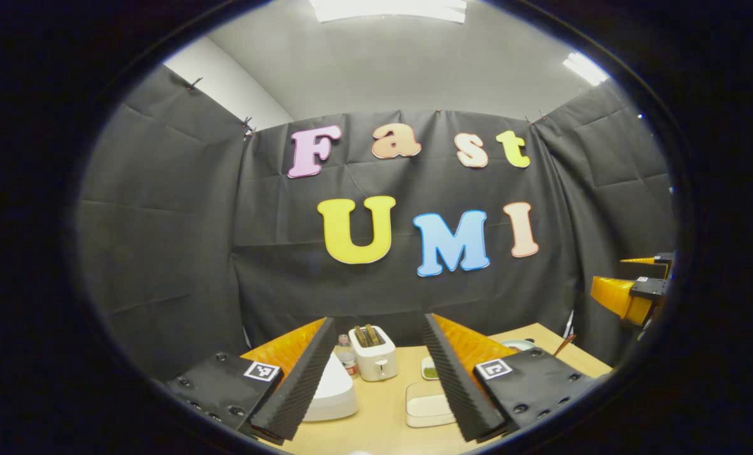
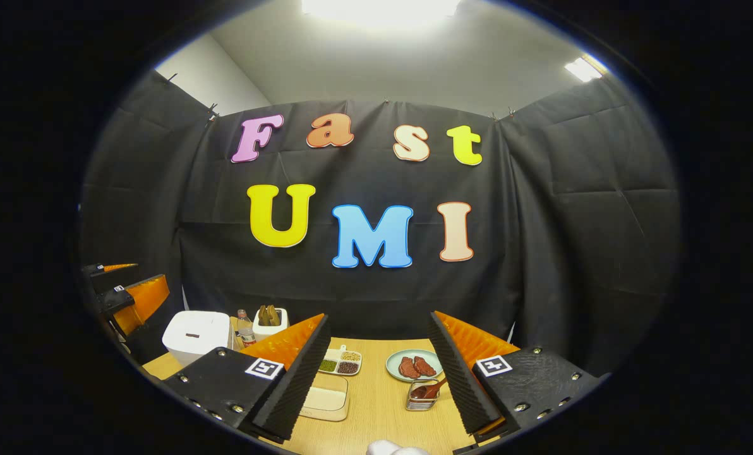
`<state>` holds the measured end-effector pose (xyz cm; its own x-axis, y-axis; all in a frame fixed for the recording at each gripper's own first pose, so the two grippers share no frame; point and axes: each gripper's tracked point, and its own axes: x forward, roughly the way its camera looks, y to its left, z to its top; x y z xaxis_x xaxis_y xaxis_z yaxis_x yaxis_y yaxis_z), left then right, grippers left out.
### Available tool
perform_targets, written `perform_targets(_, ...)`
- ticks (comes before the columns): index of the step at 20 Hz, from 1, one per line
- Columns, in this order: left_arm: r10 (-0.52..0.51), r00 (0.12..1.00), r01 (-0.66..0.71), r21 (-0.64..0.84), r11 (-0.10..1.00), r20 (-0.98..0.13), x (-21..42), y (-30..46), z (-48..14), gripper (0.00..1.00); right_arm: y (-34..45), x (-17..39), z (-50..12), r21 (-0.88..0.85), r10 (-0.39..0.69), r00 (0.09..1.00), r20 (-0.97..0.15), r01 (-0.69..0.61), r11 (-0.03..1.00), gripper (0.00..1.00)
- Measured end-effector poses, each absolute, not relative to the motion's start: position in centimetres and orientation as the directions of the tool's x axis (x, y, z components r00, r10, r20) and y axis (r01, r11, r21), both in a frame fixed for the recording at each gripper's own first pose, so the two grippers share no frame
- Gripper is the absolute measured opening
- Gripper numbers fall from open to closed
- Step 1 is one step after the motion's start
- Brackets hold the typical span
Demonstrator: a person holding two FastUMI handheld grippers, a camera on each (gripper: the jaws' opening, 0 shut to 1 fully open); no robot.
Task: Close the left gripper, press the button to open the rice cooker; take a wooden spoon from the chopstick holder with the right hand, scoop a spoonful of rice and pour it into the rice cooker, then put the wooden spoon back into the chopstick holder.
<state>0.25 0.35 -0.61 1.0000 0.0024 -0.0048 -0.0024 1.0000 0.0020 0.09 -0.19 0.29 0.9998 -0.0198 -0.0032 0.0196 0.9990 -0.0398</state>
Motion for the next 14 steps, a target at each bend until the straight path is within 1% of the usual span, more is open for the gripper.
perform_targets(1,-0.01,1.0,0.01,-0.002,1.0,-0.015,0.4,0.1,-1.0,0.9,-0.2,0.0,0.3,-0.038,-0.021,1.0,-0.005,0.021,0.999,0.95)
perform_targets(2,-0.017,1.0,0.016,-0.009,1.0,-0.025,0.4,0.1,-1.2,0.7,-0.2,0.0,0.3,-0.036,-0.025,1.0,-0.005,0.024,0.999,0.95)
perform_targets(4,0.014,0.999,-0.016,-0.024,1.0,-0.048,0.3,1.1,-2.1,0.3,-0.2,0.0,0.3,-0.031,-0.026,1.0,-0.01,0.026,0.999,0.95)
perform_targets(5,0.012,0.998,-0.013,-0.026,1.0,-0.065,0.6,1.2,-2.5,0.1,-0.2,0.0,0.3,-0.031,-0.025,1.0,-0.015,0.025,0.999,0.95)
perform_targets(6,0.007,0.996,-0.008,-0.021,1.0,-0.086,0.6,1.0,-3.2,0.08,-0.2,-0.1,0.2,-0.032,-0.027,0.999,-0.019,0.026,0.999,0.95)
perform_targets(9,0.039,0.993,-0.037,0.017,0.999,-0.109,2.1,2.8,-4.0,0.08,-0.1,0.0,-0.2,-0.04,-0.026,0.999,-0.042,0.024,0.999,0.95)
perform_targets(11,0.055,0.991,-0.056,-0.006,0.998,-0.126,3.7,4.3,-5.0,0.09,-0.2,0.0,-0.6,-0.047,-0.025,0.997,-0.069,0.022,0.999,0.95)
perform_targets(14,0.149,0.976,-0.156,-0.033,0.987,-0.162,7.3,9.4,-6.9,0.08,-0.3,0.2,-1.6,-0.065,-0.029,0.995,-0.1,0.023,0.998,0.95)
